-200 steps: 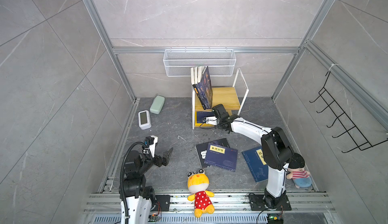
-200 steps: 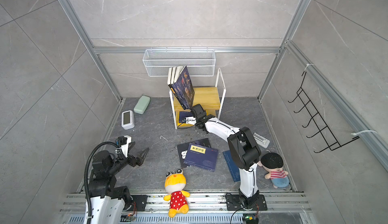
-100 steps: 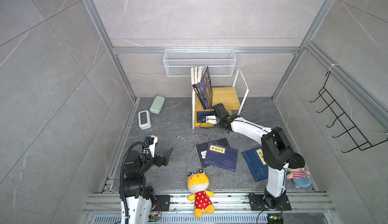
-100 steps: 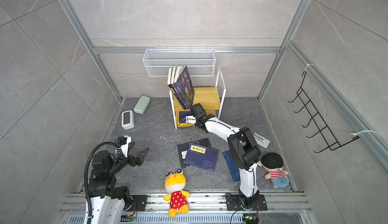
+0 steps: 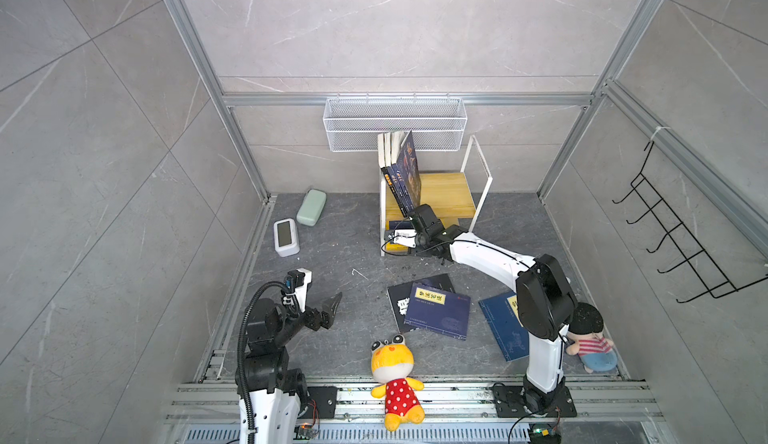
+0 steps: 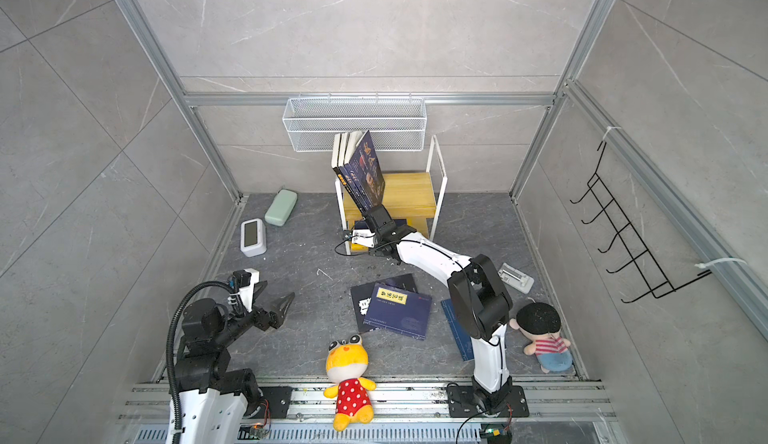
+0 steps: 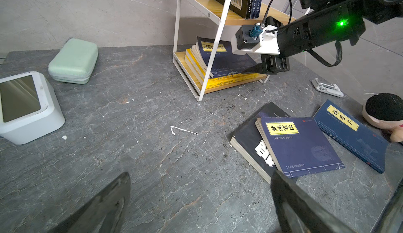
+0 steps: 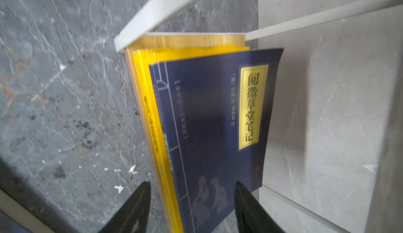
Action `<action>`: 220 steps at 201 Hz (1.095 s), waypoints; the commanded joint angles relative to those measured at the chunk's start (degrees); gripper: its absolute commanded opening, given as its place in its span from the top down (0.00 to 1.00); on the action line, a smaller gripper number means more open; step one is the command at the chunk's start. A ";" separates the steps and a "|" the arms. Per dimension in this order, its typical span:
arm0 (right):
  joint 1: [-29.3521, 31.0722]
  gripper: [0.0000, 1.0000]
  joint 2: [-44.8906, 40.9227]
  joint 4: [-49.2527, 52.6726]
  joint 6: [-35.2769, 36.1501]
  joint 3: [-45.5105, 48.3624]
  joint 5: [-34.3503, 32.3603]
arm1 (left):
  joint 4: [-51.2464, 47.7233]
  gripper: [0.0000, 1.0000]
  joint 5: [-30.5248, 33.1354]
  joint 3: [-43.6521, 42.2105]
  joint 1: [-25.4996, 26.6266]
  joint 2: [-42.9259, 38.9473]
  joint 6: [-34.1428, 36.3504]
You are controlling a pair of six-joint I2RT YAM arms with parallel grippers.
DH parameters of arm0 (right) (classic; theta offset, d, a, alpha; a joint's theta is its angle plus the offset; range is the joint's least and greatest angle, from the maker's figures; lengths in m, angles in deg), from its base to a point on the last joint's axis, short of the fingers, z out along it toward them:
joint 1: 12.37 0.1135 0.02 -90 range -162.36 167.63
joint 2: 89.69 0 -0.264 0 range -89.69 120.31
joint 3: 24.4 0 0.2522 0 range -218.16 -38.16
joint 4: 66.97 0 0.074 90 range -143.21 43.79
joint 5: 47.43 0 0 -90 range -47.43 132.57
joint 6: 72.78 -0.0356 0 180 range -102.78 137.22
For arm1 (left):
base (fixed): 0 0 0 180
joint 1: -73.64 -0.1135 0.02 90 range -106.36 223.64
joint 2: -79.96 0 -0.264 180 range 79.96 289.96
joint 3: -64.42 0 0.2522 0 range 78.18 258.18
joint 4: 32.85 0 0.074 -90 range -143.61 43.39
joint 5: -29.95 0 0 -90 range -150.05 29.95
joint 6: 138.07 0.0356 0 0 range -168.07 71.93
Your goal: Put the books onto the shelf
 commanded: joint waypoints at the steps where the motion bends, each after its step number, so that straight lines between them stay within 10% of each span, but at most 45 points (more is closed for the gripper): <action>1: 0.65 0.38 3.18 1.04 -2.83 -2.22 0.40 | 0.48 0.00 -0.60 0.29 -0.30 -0.26 -0.61; 220: 0.51 0.61 7.84 -5.21 -2.62 -4.97 -6.35 | 0.40 0.00 -0.70 0.35 -0.27 0.05 -0.52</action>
